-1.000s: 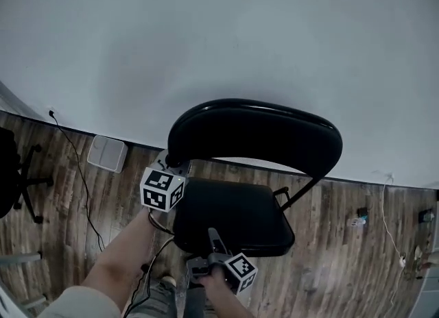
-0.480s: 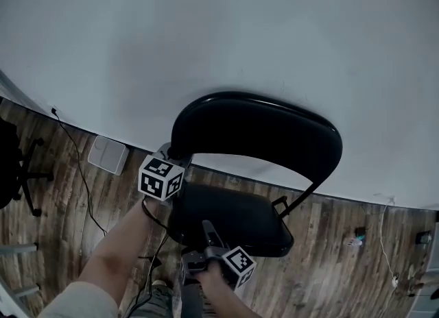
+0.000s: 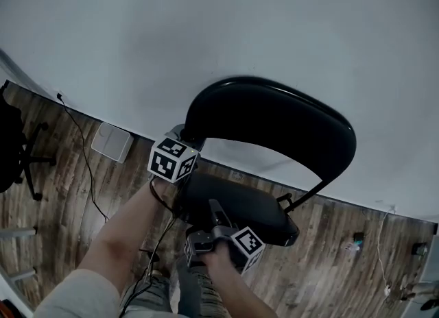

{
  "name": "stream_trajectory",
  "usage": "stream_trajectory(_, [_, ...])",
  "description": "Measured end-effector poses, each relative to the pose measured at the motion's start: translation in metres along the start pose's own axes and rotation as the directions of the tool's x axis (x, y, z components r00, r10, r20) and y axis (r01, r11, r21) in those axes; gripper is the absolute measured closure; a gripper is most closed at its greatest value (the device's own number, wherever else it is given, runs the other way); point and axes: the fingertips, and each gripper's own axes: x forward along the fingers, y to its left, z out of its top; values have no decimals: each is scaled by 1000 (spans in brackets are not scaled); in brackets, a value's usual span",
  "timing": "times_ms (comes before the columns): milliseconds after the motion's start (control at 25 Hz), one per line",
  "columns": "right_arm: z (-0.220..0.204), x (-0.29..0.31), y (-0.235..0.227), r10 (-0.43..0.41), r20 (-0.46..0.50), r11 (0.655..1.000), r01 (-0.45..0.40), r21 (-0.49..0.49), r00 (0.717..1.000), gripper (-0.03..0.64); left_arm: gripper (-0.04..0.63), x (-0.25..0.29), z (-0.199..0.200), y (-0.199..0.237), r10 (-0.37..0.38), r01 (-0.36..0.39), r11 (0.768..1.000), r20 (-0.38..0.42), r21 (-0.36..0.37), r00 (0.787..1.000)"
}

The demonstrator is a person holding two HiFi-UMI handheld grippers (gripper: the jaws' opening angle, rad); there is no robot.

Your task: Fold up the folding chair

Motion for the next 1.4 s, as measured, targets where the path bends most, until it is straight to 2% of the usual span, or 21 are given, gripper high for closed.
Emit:
stream_trajectory(400, [1, 25, 27, -7, -16, 998, 8, 68, 1000, 459, 578, 3, 9, 7, 7, -7, 999, -9, 36, 1000])
stream_trajectory(600, [7, 37, 42, -23, -19, 994, 25, 110, 1000, 459, 578, 3, 14, 8, 22, -15, 983, -36, 185, 999])
stream_trajectory(680, [10, 40, 47, -36, -20, 992, 38, 122, 999, 459, 577, 3, 18, 8, 39, -33, 978, -23, 206, 999])
stream_trajectory(800, [16, 48, 55, -59, -20, 988, 62, 143, 998, 459, 577, 3, 20, 10, 60, -55, 979, -19, 198, 998])
stream_trajectory(960, [22, 62, 66, -103, -21, 980, 105, 171, 995, 459, 577, 4, 23, 12, 64, -56, 973, -27, 226, 998])
stream_trajectory(1080, [28, 71, 74, -142, -11, 973, 142, 180, 990, 459, 577, 5, 29, 13, 66, -69, 979, 19, 190, 998])
stream_trajectory(1280, [35, 81, 84, -217, 23, 962, 210, 173, 976, 460, 577, 5, 27, 24, 140, -141, 977, 16, 159, 990])
stream_trajectory(1400, [36, 91, 87, -230, -12, 954, 228, 194, 973, 460, 577, 7, 27, 25, 168, -166, 973, 6, 163, 986])
